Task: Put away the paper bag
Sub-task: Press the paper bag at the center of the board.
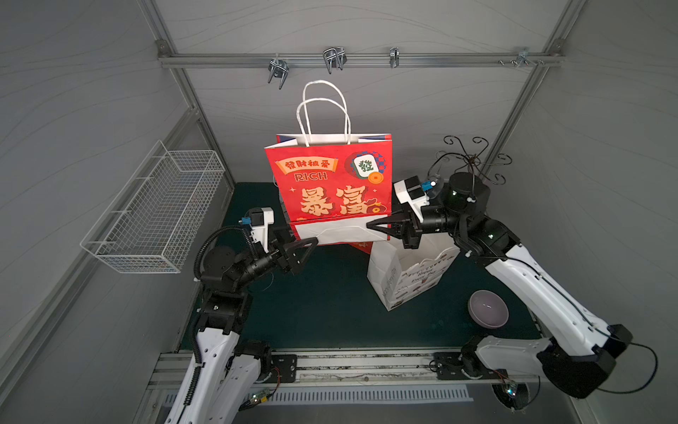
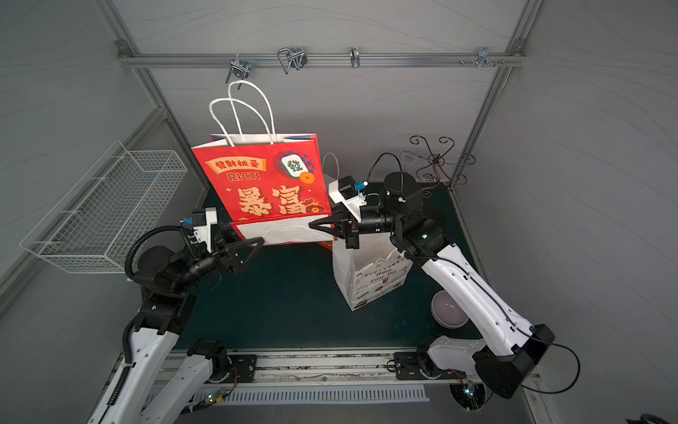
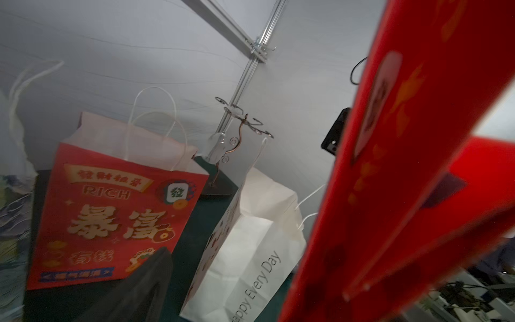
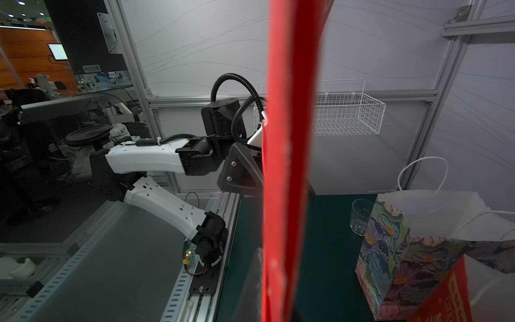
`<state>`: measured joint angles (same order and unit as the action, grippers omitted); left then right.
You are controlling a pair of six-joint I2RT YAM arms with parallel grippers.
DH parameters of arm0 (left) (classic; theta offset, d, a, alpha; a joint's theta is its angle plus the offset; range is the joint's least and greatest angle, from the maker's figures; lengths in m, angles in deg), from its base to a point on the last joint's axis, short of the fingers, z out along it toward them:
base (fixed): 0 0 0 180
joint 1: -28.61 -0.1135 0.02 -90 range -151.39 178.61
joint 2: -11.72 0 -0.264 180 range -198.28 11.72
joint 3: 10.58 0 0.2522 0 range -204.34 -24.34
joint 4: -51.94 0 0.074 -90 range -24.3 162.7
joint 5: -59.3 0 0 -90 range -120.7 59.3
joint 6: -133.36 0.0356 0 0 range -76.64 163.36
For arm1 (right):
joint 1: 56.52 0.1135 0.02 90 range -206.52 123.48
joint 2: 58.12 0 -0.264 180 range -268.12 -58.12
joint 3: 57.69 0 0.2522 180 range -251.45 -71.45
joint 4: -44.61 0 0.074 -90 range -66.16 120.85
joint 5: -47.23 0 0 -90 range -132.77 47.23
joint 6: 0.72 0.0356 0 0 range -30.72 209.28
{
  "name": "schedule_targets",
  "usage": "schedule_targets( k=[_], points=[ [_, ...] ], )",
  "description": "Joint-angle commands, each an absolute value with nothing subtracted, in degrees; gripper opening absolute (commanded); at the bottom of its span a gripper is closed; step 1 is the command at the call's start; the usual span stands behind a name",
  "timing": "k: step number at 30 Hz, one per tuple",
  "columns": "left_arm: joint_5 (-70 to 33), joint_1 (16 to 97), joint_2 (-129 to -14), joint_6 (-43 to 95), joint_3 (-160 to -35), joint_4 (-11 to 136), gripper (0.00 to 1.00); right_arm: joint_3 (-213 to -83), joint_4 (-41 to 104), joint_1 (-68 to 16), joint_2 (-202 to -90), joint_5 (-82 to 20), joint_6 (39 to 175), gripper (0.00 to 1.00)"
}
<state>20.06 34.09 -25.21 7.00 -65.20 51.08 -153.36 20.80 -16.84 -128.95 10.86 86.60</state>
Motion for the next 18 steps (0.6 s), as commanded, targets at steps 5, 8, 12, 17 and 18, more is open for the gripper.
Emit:
schedule_targets(
  k=[5, 8, 12, 17, 18],
  points=[
    [25.4, 35.73, -26.27, -3.04, -67.96, 33.0, 0.77, -151.7, 25.0, -18.01, -130.18, 15.95, 94.12, 0.0],
    [24.84, 36.53, -27.27, -2.99, -68.89, 31.72, 0.59, -151.0, 25.96, -18.38, -130.22, 17.03, 95.69, 0.0],
    [24.82, 38.3, -29.5, -3.32, -70.03, 29.14, 0.16, -150.47, 25.8, -18.55, -130.23, 17.09, 95.97, 0.0],
    [24.15, 38.82, -30.08, -0.38, -70.47, 32.22, 0.0, -150.43, 24.91, -18.74, -130.18, 16.61, 96.95, 0.27],
    [23.98, 38.81, -29.92, 0.62, -70.48, 33.63, 0.0, -150.78, 25.23, -18.83, -130.1, 16.42, 97.72, 0.39]
  ],
)
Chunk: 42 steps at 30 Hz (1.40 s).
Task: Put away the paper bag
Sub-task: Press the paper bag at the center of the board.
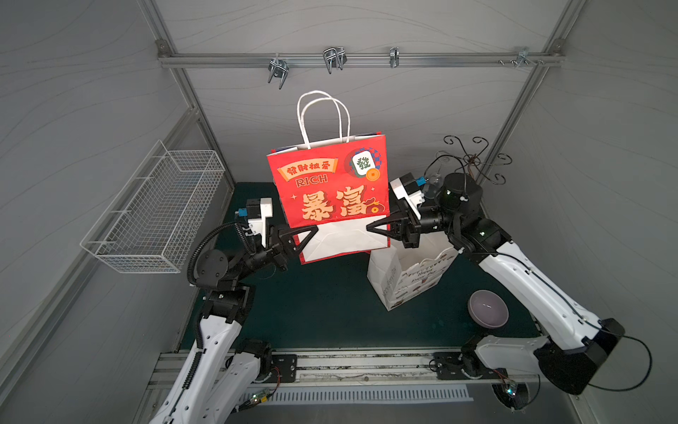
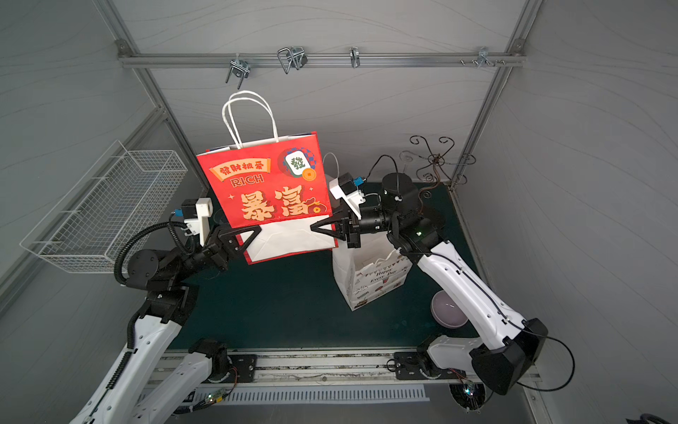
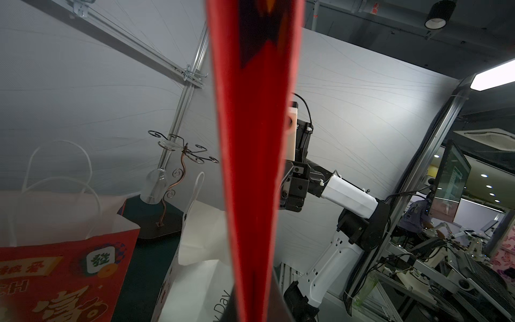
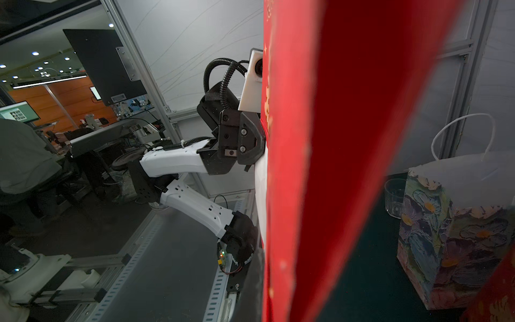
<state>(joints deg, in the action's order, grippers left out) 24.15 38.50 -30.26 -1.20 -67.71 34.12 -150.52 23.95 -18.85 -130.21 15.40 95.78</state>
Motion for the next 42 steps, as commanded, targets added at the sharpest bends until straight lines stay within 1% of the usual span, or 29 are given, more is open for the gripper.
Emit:
schedule_targets(
  k=[1, 2, 4, 6, 7, 9, 13, 14, 15, 16, 17, 18, 19, 22, 23, 27, 29, 30, 31, 33, 34, 36, 37, 40, 41, 42],
  points=[
    [23.76, 38.81, -29.7, 1.84, -70.47, 35.58, 0.0, -151.18, 25.75, -18.9, -130.1, 16.31, 98.19, 0.44],
    [23.77, 38.81, -29.46, 2.81, -70.4, 37.19, 0.0, -151.6, 26.13, -18.93, -130.1, 16.0, 98.62, 0.45],
    [24.23, 38.81, -29.33, 3.37, -70.27, 38.64, 0.0, -152.21, 27.15, -19.19, -130.3, 15.77, 99.52, 0.42],
    [24.8, 38.89, -29.17, 3.2, -70.03, 38.89, 0.0, -152.45, 27.68, -19.36, -130.55, 15.83, 99.92, 0.33],
    [25.0, 38.91, -29.11, 3.1, -69.96, 39.04, 0.0, -152.48, 27.55, -19.39, -130.79, 15.92, 99.92, 0.25],
    [25.0, 38.85, -28.95, 3.38, -70.03, 39.71, 0.0, -152.3, 27.43, -19.6, -131.23, 16.12, 99.88, 0.0],
    [24.94, 38.89, -28.19, 5.03, -70.33, 44.1, 0.0, -152.05, 27.8, -19.79, -131.29, 15.45, 100.21, 0.0],
    [24.94, 38.9, -27.97, 5.44, -70.24, 45.11, 0.0, -152.29, 28.15, -19.95, -131.26, 14.8, 100.59, 0.06],
    [24.98, 38.89, -27.68, 5.72, -70.15, 45.88, 0.0, -152.55, 28.35, -20.04, -131.3, 13.97, 100.95, 0.29],
    [24.94, 38.9, -27.42, 6.04, -69.98, 46.74, 0.0, -152.71, 28.69, -20.2, -131.27, 13.17, 101.68, 0.42],
    [24.94, 38.92, -27.11, 6.22, -69.79, 47.44, 0.0, -152.91, 29.35, -20.46, -131.4, 12.88, 102.4, 0.44],
    [25.01, 38.94, -26.85, 6.26, -69.61, 47.93, 0.0, -152.93, 29.96, -20.7, -131.4, 12.62, 102.99, 0.44],
    [24.94, 38.89, -26.63, 6.33, -69.44, 48.45, 0.0, -152.92, 30.58, -20.96, -131.44, 12.6, 103.46, 0.37],
    [25.08, 38.89, -26.17, 6.57, -69.05, 49.95, 0.0, -152.75, 31.0, -21.16, -131.8, 13.04, 103.95, 0.02],
    [25.11, 38.91, -26.0, 6.9, -68.99, 50.49, 0.0, -152.67, 31.18, -21.19, -131.84, 13.12, 104.09, 0.0],
    [25.2, 38.85, -25.58, 7.97, -68.83, 52.53, 0.0, -152.44, 32.76, -21.5, -131.72, 12.33, 105.56, 0.01],
    [25.11, 38.95, -25.42, 8.46, -68.59, 53.44, 0.0, -152.87, 32.89, -21.56, -131.77, 11.62, 105.97, 0.17],
    [25.11, 38.94, -25.3, 8.41, -68.39, 53.57, 0.0, -153.05, 32.83, -21.55, -131.84, 11.25, 106.06, 0.22],
    [25.21, 38.91, -25.23, 8.36, -68.12, 53.6, 0.0, -153.26, 32.8, -21.54, -131.75, 11.02, 106.18, 0.25],
    [25.21, 38.94, -24.94, 8.21, -67.6, 53.71, 0.0, -153.42, 32.9, -21.64, -131.73, 10.52, 106.37, 0.26],
    [25.36, 38.9, -24.87, 8.2, -67.37, 54.03, 0.0, -153.52, 33.03, -21.73, -131.71, 10.45, 106.54, 0.22],
    [25.62, 38.9, -24.67, 8.5, -67.15, 54.92, 0.0, -153.66, 33.13, -21.75, -131.88, 11.05, 106.56, 0.02],
    [25.72, 38.91, -24.45, 8.68, -67.06, 55.23, 0.0, -153.77, 33.17, -21.73, -132.1, 11.5, 106.59, 0.0],
    [25.9, 38.91, -23.91, 9.36, -66.88, 56.63, 0.0, -153.8, 33.47, -21.74, -132.13, 11.49, 107.17, 0.0],
    [26.04, 38.97, -23.74, 9.67, -66.83, 57.28, 0.0, -153.74, 33.73, -21.78, -132.01, 11.17, 107.43, 0.1],
    [26.07, 38.94, -23.71, 9.8, -66.79, 57.66, 0.0, -153.88, 34.03, -21.72, -131.98, 10.84, 107.7, 0.23]
  ],
)
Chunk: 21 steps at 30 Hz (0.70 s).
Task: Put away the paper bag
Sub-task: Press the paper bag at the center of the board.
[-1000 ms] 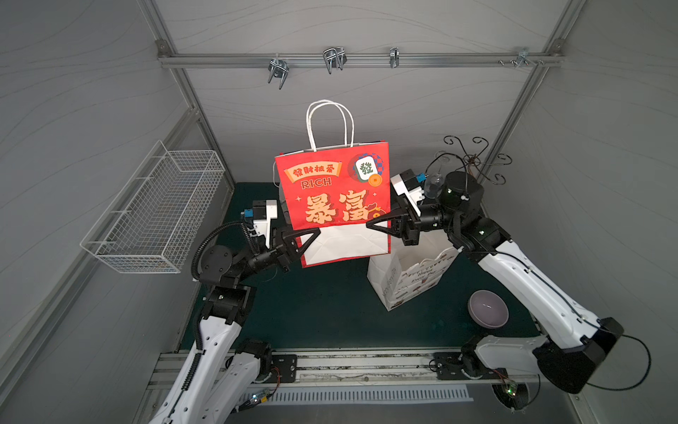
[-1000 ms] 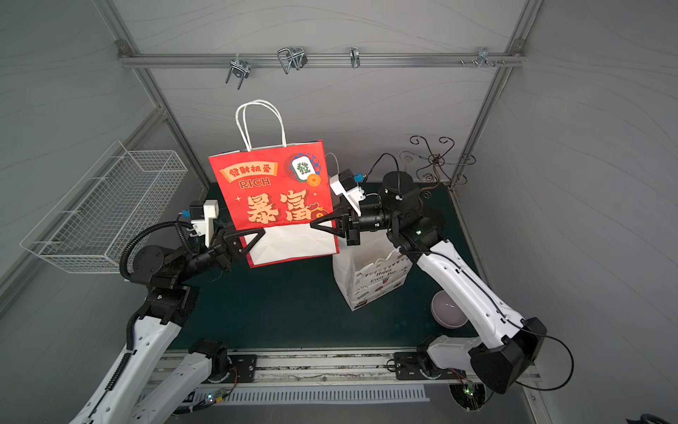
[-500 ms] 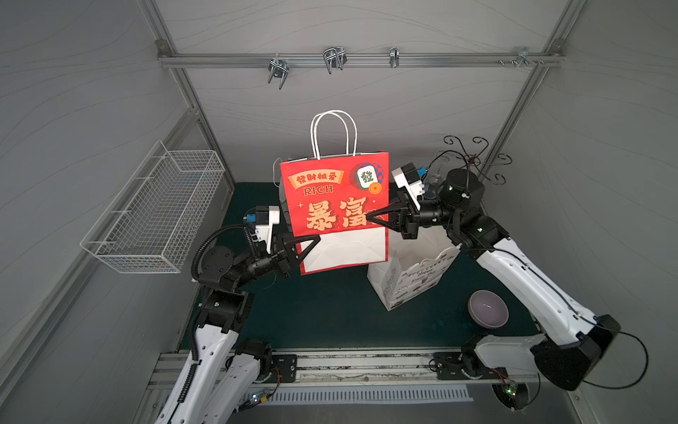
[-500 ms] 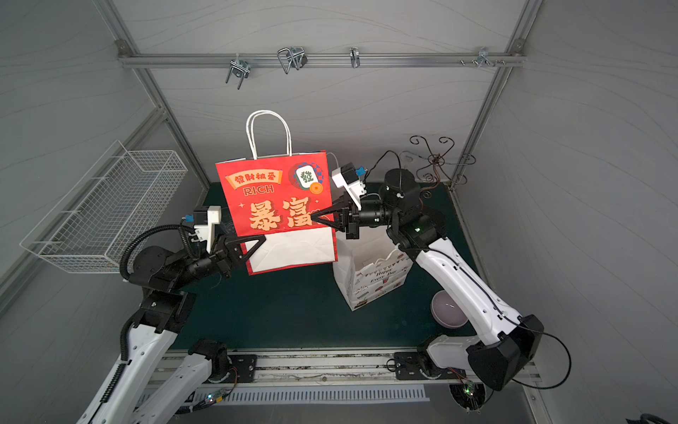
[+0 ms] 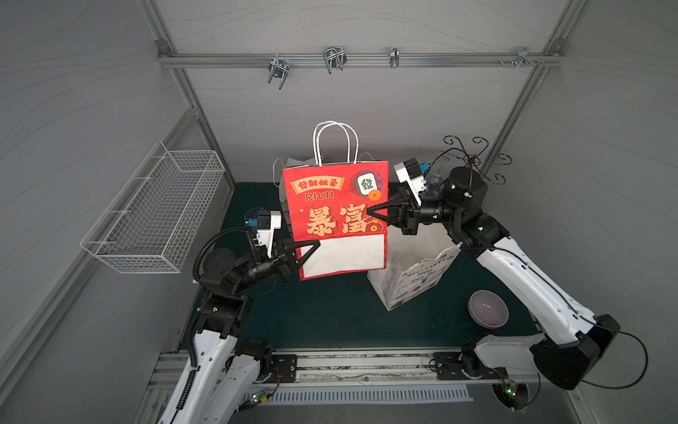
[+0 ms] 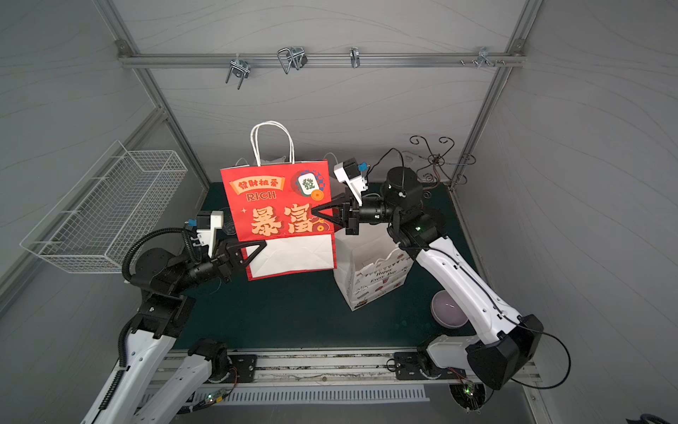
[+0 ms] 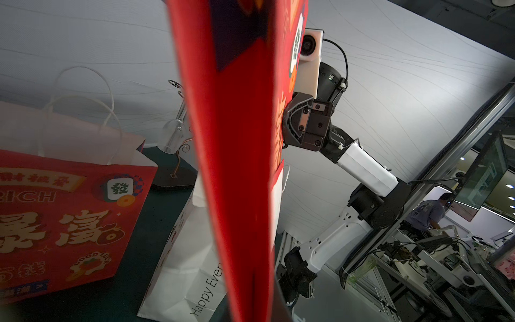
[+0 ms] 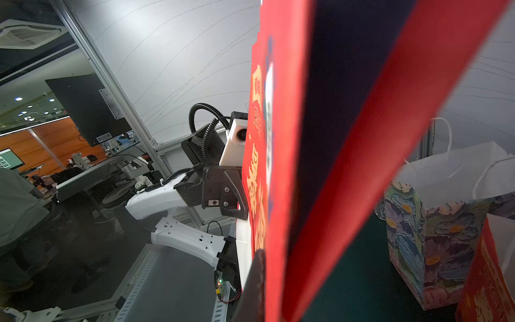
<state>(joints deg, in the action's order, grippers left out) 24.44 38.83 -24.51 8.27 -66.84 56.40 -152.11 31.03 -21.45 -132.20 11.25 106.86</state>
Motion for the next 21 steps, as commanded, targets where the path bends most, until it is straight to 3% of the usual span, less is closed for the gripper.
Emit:
schedule_targets(
  k=[1, 3, 6, 10, 11, 12, 13, 14, 15, 18, 21],
  points=[
    [26.16, 38.9, -23.59, 9.92, -66.71, 57.99, 0.0, -154.03, 34.33, -21.74, -131.92, 10.46, 108.04, 0.3],
    [26.34, 38.86, -23.44, 9.96, -66.42, 58.35, 0.0, -154.33, 34.71, -21.77, -131.99, 10.2, 108.19, 0.29],
    [26.52, 38.91, -23.02, 10.22, -66.17, 59.06, 0.0, -154.73, 35.27, -21.81, -132.1, 10.35, 108.35, 0.03],
    [26.52, 38.93, -22.52, 10.74, -65.78, 60.0, 0.0, -154.66, 36.18, -22.01, -131.98, 10.33, 108.83, 0.0],
    [26.52, 38.89, -22.42, 10.73, -65.74, 60.22, 0.0, -154.71, 36.42, -22.02, -132.03, 10.05, 109.19, 0.08],
    [26.56, 38.94, -22.38, 10.75, -65.59, 60.24, 0.0, -154.79, 36.62, -22.04, -132.03, 9.74, 109.38, 0.28],
    [26.52, 38.89, -22.31, 10.75, -65.42, 60.33, 0.0, -154.78, 37.28, -22.08, -132.0, 9.27, 109.77, 0.38],
    [26.52, 38.91, -22.3, 10.74, -65.39, 60.39, 0.0, -154.8, 37.87, -22.23, -132.0, 9.06, 109.99, 0.38],
    [26.52, 38.9, -22.29, 10.67, -65.27, 60.51, 0.0, -154.98, 38.46, -22.2, -132.1, 8.8, 110.37, 0.36],
    [26.52, 38.94, -22.02, 10.84, -64.78, 60.94, 0.0, -155.69, 39.35, -22.4, -132.23, 8.45, 110.66, 0.03],
    [26.52, 38.89, -21.94, 10.92, -64.52, 61.1, 0.0, -155.78, 40.46, -22.6, -132.33, 8.41, 111.08, 0.0]
  ],
)
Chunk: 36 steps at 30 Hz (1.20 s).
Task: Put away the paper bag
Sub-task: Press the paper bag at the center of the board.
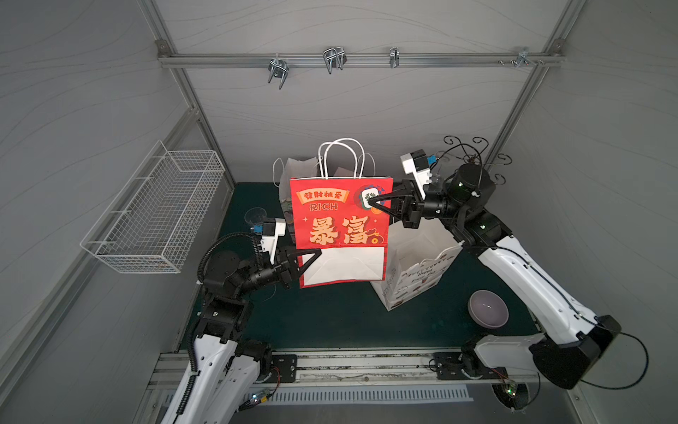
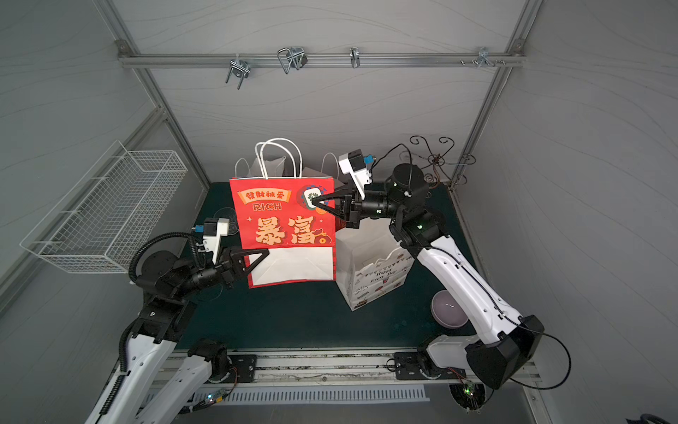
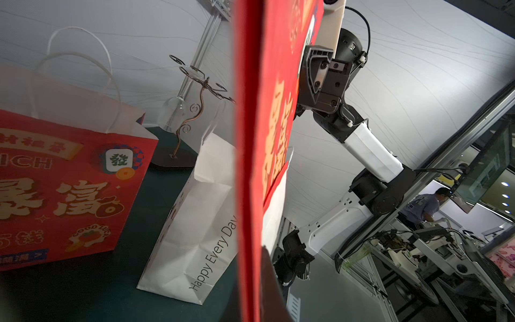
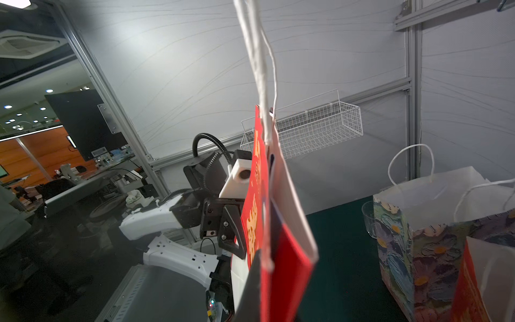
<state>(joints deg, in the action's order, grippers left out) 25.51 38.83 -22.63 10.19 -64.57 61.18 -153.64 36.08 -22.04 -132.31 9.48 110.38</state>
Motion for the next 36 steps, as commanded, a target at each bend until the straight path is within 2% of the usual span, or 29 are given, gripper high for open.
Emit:
schedule_targets(
  k=[1, 3, 5, 6, 8, 10, 14, 15, 16, 17, 18, 19, 23, 25, 27, 28, 31, 36],
  points=[
    [26.52, 38.97, -22.01, 10.84, -64.5, 61.1, 0.0, -155.84, 40.51, -22.6, -132.37, 8.39, 111.24, 0.0],
    [26.56, 38.9, -22.12, 10.84, -64.44, 61.08, 0.0, -156.04, 40.59, -22.62, -132.47, 7.73, 111.62, 0.28],
    [26.61, 38.89, -22.05, 10.92, -64.33, 61.11, 0.0, -156.17, 40.78, -22.6, -132.47, 7.06, 111.57, 0.33],
    [26.74, 38.94, -22.05, 10.93, -64.24, 61.11, 0.0, -156.31, 40.94, -22.7, -132.47, 6.84, 111.71, 0.32],
    [26.74, 38.89, -21.99, 10.89, -63.99, 61.21, 0.0, -156.71, 41.36, -22.84, -132.54, 6.89, 111.78, 0.24],
    [26.7, 38.9, -21.83, 10.87, -63.79, 61.28, 0.0, -157.24, 41.66, -22.78, -132.69, 7.47, 112.07, 0.01],
    [26.69, 38.89, -21.68, 10.92, -63.69, 61.3, 0.0, -157.68, 41.75, -22.79, -132.74, 7.56, 112.13, 0.0],
    [26.72, 38.89, -21.67, 10.88, -63.71, 61.21, 0.0, -157.71, 41.61, -22.79, -132.78, 7.31, 112.17, 0.2],
    [26.71, 38.85, -21.72, 10.87, -63.76, 61.2, 0.0, -157.75, 41.51, -22.79, -132.61, 7.21, 112.14, 0.3],
    [26.61, 38.9, -21.68, 10.99, -63.84, 61.24, 0.0, -157.75, 41.57, -22.8, -132.55, 7.3, 112.14, 0.26],
    [26.4, 38.9, -21.68, 11.18, -63.96, 61.17, 0.0, -157.83, 41.57, -22.77, -132.52, 7.63, 112.04, 0.06],
    [26.17, 38.97, -21.6, 11.43, -64.22, 61.07, 0.0, -157.85, 41.53, -22.86, -132.49, 7.72, 112.06, 0.0],
    [25.39, 38.9, -21.62, 13.1, -67.08, 59.8, 0.0, -157.59, 39.71, -22.94, -131.72, 7.12, 110.69, 0.0],
    [25.07, 38.89, -22.2, 13.72, -69.78, 59.83, 0.0, -156.75, 36.48, -23.12, -130.28, 4.37, 108.31, 0.59],
    [24.08, 38.94, -22.51, 14.29, -71.85, 59.97, 0.0, -154.31, 32.96, -23.2, -127.59, -0.28, 104.69, 0.88],
    [23.31, 38.85, -22.5, 14.64, -72.72, 59.98, 0.0, -152.77, 30.67, -23.21, -126.05, -2.57, 102.43, 0.96],
    [21.49, 38.93, -22.61, 14.99, -74.45, 59.14, 0.0, -150.36, 23.27, -23.21, -123.49, -3.77, 97.59, 0.99],
    [20.8, 38.9, -23.99, 11.66, -75.97, 53.13, 0.0, -150.8, 14.39, -21.77, -124.36, 4.01, 95.77, 0.99]
  ],
)
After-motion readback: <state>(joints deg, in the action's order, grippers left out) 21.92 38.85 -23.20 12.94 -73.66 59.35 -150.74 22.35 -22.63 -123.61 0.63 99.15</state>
